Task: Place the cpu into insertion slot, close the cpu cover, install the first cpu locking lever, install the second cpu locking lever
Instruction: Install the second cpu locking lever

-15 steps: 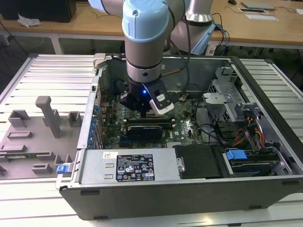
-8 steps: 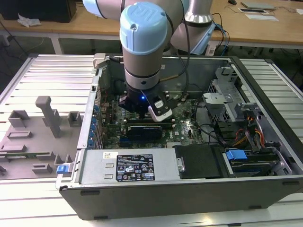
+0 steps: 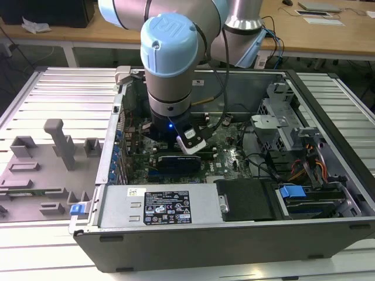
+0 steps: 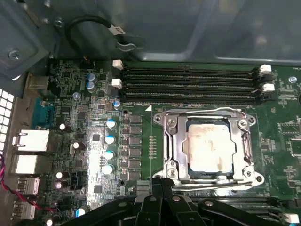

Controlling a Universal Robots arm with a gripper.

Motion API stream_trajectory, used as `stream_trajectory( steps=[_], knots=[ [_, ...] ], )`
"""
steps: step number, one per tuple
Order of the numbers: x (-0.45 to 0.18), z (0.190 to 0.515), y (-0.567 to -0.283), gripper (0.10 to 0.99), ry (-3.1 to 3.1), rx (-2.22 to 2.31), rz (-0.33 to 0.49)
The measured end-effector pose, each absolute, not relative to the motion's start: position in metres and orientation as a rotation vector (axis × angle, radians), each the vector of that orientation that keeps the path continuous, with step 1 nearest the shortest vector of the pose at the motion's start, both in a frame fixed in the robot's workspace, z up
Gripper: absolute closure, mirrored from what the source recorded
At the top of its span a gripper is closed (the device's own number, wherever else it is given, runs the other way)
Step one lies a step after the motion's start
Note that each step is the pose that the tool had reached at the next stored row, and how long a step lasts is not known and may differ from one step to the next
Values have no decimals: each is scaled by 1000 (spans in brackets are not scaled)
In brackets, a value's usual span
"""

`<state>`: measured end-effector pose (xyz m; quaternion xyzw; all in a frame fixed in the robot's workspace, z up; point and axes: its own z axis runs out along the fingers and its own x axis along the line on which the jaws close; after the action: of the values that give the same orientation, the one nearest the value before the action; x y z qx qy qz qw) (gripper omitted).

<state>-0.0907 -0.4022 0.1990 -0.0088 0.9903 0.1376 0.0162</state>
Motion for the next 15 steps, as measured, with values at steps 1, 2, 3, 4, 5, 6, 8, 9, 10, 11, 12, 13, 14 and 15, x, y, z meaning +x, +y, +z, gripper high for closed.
stream_trajectory(
  steps=[1, 2, 3, 4, 5, 6, 8, 9, 10, 11, 12, 13, 14, 15],
  knots=[
    [-91, 198, -402, 980, 3079, -28, 434],
    [-91, 198, -401, 980, 3078, -28, 438],
    [-91, 197, -401, 980, 3078, -29, 440],
    [-91, 195, -401, 980, 3078, -29, 439],
    [-91, 195, -401, 980, 3078, -30, 439],
    [-91, 195, -401, 980, 3078, -30, 438],
    [-91, 195, -400, 980, 3079, -30, 432],
    [-92, 195, -401, 980, 3079, -30, 431],
    [-92, 195, -401, 980, 3080, -30, 429],
    [-92, 195, -401, 980, 3080, -30, 426],
    [-92, 195, -401, 980, 3080, -30, 424],
    [-92, 197, -401, 980, 3081, -30, 421],
    [-92, 199, -401, 980, 3081, -30, 419],
    [-92, 200, -401, 980, 3081, -30, 419]
  ],
)
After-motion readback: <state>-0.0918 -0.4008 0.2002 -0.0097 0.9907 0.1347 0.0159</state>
